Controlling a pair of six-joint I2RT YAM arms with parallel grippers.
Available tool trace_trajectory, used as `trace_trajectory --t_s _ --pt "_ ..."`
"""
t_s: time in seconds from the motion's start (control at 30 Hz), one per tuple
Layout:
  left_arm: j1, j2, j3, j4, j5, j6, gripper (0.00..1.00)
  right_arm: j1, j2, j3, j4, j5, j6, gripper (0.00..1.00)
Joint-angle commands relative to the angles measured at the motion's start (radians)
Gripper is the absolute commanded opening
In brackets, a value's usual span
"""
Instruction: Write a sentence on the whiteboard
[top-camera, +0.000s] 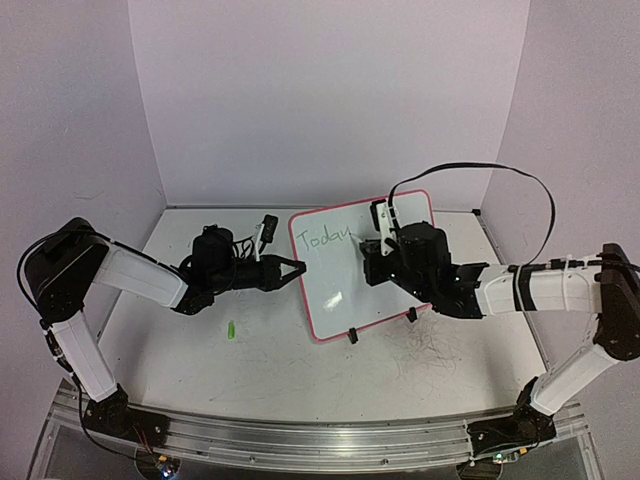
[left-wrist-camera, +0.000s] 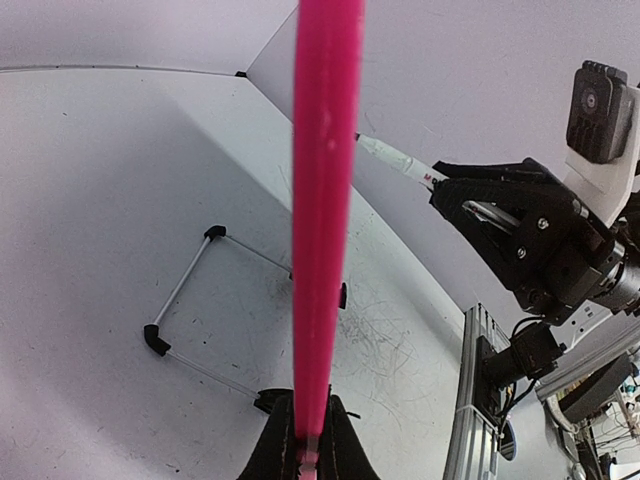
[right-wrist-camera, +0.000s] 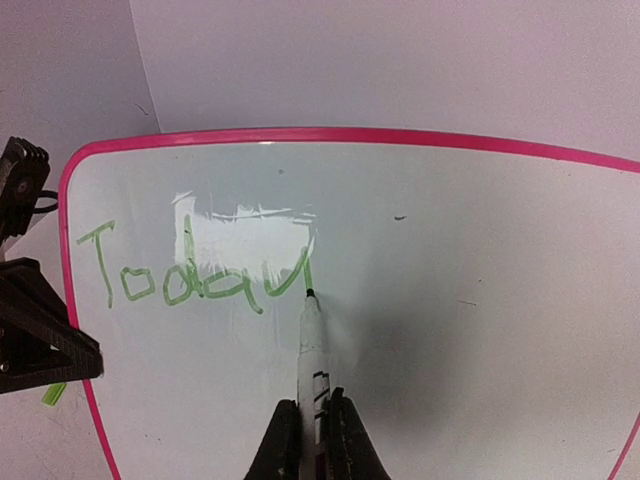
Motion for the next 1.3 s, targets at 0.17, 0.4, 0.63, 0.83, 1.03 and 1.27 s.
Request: trace_trajectory --t_s 0.17,0.4,0.63,0.83,1.03,1.27 --pt "0.003 -0.045 0.018 0.0 0.016 0.005 0.0 0.003 -0.043 -0.049 -0.03 -0.015 0.027 0.0" --pt "0.003 -0.046 0.015 -0.001 0.016 0.007 0.0 0.018 -0.046 -0.056 -0.038 -0.023 0.033 0.0" --pt "0.003 -0.052 0.012 -0.001 0.011 0.005 0.0 0.032 -0.016 -0.007 -0.033 -0.035 0.029 0.0" --pt "0.003 -0.052 0.013 -0.001 0.008 0.005 0.0 0.034 0.003 0.029 -0.026 -0.039 0.022 0.0" --pt "0.003 -0.05 0.011 -0.001 0.002 0.006 0.0 0.028 -0.088 -0.004 -0.018 -0.045 0.018 0.0" --pt "0.003 -0.054 0.008 -0.001 0.004 0.006 0.0 -0.015 -0.133 -0.009 -0.012 -0.063 0.004 0.0"
